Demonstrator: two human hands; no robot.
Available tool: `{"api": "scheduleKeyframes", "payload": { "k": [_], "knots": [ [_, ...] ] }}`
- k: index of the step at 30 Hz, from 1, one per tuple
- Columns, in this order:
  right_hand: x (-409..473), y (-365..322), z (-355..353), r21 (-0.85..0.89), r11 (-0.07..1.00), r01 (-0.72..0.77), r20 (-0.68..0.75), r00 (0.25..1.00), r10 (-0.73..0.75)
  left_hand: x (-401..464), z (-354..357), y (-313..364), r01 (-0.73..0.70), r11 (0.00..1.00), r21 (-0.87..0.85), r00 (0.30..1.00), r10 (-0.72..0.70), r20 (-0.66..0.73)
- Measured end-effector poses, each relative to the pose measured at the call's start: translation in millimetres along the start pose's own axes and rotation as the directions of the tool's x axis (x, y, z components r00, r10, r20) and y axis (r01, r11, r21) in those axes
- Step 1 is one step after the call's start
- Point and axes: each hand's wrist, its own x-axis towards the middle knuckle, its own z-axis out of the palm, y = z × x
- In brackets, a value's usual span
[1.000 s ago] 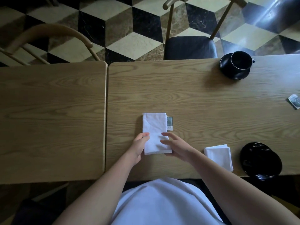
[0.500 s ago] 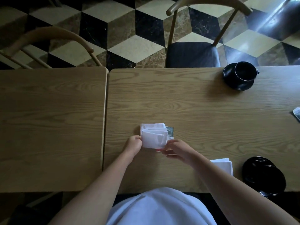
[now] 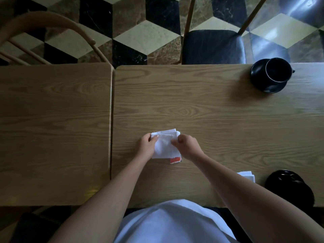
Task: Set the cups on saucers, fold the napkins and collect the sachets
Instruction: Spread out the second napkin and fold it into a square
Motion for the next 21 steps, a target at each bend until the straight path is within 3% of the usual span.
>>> {"api": "scheduleKeyframes", "payload": {
  "k": [8,10,12,14,16,18,21],
  "knots": [
    [8.4,-8.3,-1.5,-0.085,0.992,-0.088,0.057,0.994,0.093,9.6,6.2,13.7,0.104,0.981,0.165,0.992,-0.092,-0.082],
    [6.3,-11.0,-1.9,-0.135,0.989,-0.057,-0.005,0.998,0.057,5.9,6.0,15.3,0.006,0.983,0.183,0.985,0.025,-0.169],
    [1.9,-13.2,-3.6,-0.185,0.982,0.036,-0.113,0.992,-0.057,0.5,1.2,12.8,-0.164,0.939,0.303,0.948,0.235,-0.216],
    [-2.2,-15.4,-5.3,-0.286,0.939,0.193,-0.125,0.964,-0.236,-2.9,-6.2,6.8,-0.353,0.82,0.451,0.894,0.438,-0.097],
    [-5.5,-19.0,-3.4,-0.439,0.833,0.337,-0.007,0.926,-0.378,-5.3,-11.5,3.5,-0.532,0.653,0.54,0.827,0.537,0.166],
    [-6.2,-22.9,1.0,-0.554,0.725,0.41,0.131,0.903,-0.41,-6.8,-12.2,5.4,-0.622,0.53,0.576,0.779,0.495,0.386],
    [-0.7,-27.8,2.7,-0.626,0.66,0.415,0.242,0.908,-0.341,-3.2,-7.9,16.1,-0.599,0.442,0.668,0.799,0.284,0.53]
  ]
}}
